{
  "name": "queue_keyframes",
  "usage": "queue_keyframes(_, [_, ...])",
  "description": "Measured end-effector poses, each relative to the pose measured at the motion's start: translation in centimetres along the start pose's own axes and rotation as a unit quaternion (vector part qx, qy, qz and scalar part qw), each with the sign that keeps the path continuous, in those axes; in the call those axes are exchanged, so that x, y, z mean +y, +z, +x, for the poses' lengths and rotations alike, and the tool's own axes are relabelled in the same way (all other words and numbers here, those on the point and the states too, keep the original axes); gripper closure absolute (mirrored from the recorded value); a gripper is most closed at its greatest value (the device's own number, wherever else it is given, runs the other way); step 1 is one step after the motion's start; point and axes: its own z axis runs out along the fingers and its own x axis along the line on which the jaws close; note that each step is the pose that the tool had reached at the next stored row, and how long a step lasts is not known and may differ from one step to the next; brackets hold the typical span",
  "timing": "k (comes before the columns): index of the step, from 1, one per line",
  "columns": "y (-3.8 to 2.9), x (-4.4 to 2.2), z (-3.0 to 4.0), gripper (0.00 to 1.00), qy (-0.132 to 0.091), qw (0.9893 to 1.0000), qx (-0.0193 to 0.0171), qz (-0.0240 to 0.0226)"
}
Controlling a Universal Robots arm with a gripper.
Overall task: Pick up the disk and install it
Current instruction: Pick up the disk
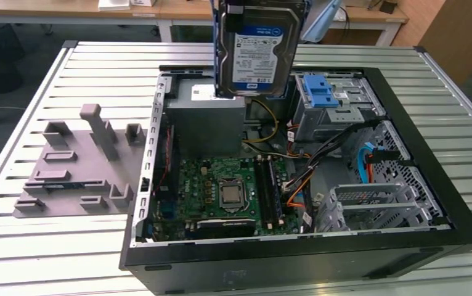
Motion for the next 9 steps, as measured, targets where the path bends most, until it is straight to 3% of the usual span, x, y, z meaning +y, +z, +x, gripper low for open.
queue_keyframes(9, [-0.01, -0.29, 0.89, 0.64, 0.005, 1.0000, -0.0001, 0.0001])
